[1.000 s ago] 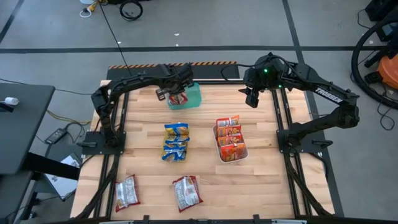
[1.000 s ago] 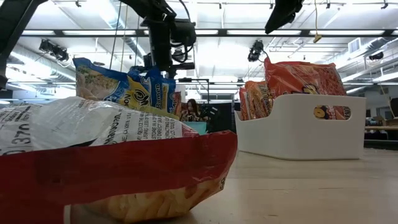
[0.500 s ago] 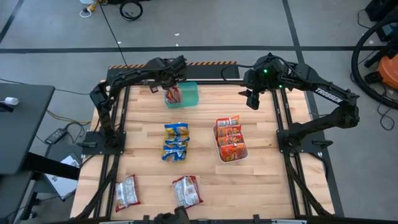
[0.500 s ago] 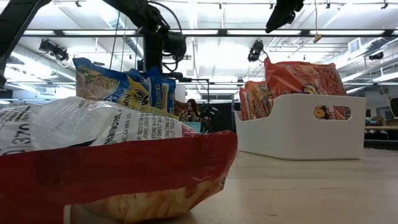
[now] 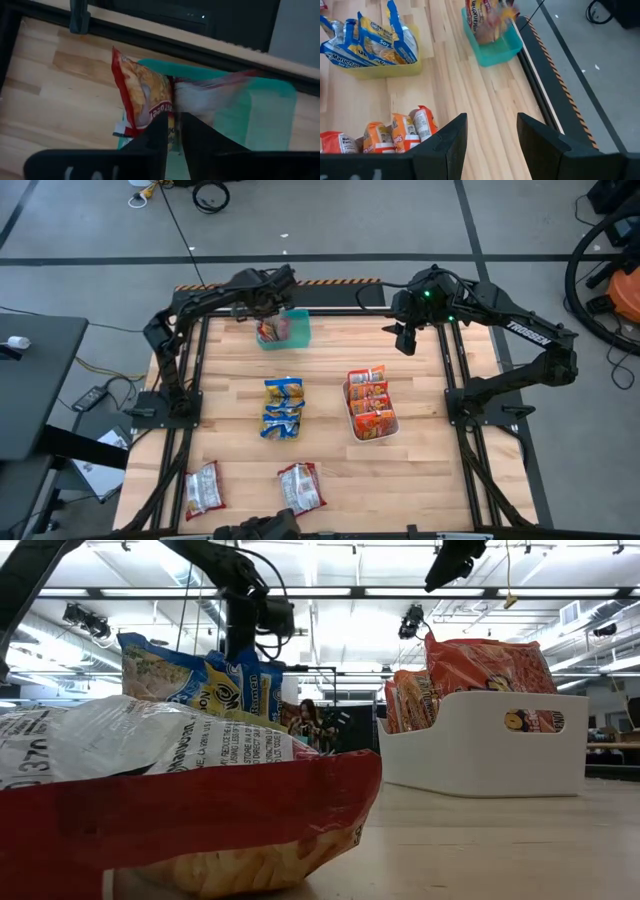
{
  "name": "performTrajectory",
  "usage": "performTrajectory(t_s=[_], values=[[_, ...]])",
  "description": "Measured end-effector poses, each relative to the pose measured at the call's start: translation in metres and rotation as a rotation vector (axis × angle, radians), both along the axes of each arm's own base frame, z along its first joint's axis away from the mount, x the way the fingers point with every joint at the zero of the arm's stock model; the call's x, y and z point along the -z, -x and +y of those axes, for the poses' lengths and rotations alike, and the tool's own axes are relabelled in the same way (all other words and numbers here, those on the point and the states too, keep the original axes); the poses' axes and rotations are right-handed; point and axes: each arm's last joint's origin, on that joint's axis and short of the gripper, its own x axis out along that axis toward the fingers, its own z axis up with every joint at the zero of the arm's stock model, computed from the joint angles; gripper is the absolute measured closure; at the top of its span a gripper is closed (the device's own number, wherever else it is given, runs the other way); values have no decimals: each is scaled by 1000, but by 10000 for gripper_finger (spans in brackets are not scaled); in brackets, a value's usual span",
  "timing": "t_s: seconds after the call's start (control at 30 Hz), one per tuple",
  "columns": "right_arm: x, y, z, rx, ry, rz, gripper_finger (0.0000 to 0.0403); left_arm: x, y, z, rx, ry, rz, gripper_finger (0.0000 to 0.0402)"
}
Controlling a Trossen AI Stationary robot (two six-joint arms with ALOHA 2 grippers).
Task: Sort Maruchan noodles
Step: Put the top orange noodle pack into the white bin
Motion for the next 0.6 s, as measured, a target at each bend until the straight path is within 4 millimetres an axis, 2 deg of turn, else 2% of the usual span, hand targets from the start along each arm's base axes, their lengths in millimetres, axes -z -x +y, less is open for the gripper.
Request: performTrajectory(t_s=[0.27, 0.5, 0.6], values=[[0, 0, 0, 13, -12, -4, 226, 12, -5, 3, 6, 24, 19, 326], [0, 0, 0, 13, -11, -4, 226, 8, -7, 4, 9, 6, -26, 326], [0, 0, 0, 12, -7, -10, 226, 0, -12, 5, 81, 7, -63, 326]])
